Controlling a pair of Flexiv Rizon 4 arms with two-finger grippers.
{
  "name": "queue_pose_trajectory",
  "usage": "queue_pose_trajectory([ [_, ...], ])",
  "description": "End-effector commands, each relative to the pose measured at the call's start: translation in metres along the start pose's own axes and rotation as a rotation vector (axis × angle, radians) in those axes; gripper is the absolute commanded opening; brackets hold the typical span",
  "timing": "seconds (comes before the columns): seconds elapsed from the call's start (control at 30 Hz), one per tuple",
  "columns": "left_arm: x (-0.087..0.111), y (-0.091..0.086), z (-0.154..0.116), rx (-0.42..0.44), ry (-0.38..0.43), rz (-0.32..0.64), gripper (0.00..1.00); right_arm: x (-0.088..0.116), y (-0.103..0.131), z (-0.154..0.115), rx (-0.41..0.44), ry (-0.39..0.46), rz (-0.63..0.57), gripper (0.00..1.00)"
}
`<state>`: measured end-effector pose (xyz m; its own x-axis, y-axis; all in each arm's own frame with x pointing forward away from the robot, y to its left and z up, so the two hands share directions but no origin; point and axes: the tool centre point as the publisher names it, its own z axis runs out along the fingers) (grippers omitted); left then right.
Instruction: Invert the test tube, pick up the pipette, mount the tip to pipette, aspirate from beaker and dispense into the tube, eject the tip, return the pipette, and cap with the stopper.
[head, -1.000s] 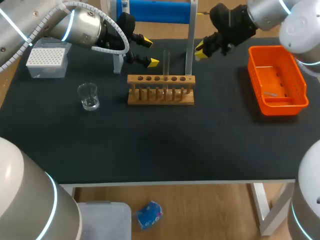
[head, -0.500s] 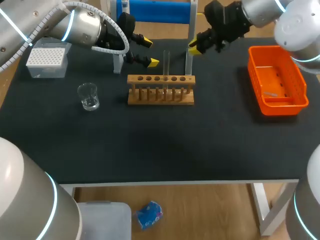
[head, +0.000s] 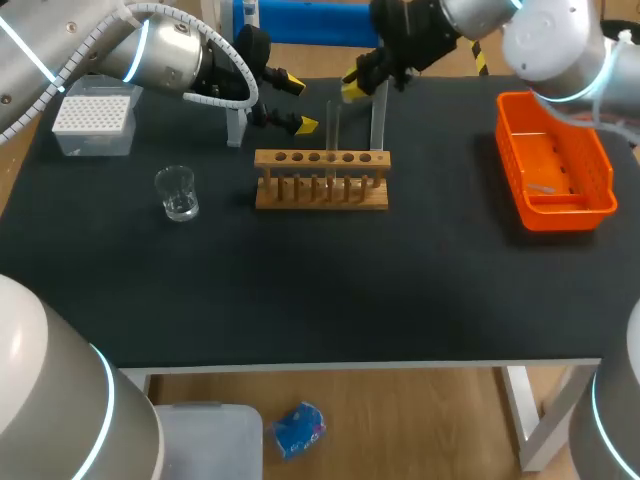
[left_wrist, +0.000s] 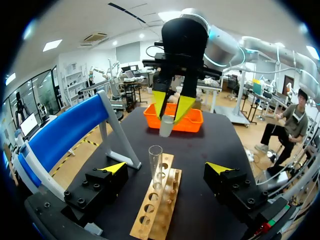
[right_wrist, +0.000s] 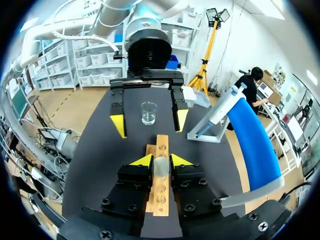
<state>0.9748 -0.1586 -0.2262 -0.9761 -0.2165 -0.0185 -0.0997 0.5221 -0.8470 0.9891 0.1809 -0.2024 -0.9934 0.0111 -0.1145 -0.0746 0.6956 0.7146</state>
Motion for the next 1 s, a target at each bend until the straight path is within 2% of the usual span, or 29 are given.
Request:
queue_pose_trajectory([
  [0.03,-0.005,0.001,0.000,0.003,0.238,0.002,1.00,-0.012,0.004,0.009,0.009,0.032,0.002,0.00],
  [0.53,-0.005,0.001,0.000,0.003,0.238,0.002,1.00,-0.024,0.004,0.028,0.010,0.064,0.021,0.00],
  [1.0,-0.005,0.001,0.000,0.003,0.238,0.002,1.00,-0.020,0.002,0.034,0.016,0.082,0.030,0.00],
])
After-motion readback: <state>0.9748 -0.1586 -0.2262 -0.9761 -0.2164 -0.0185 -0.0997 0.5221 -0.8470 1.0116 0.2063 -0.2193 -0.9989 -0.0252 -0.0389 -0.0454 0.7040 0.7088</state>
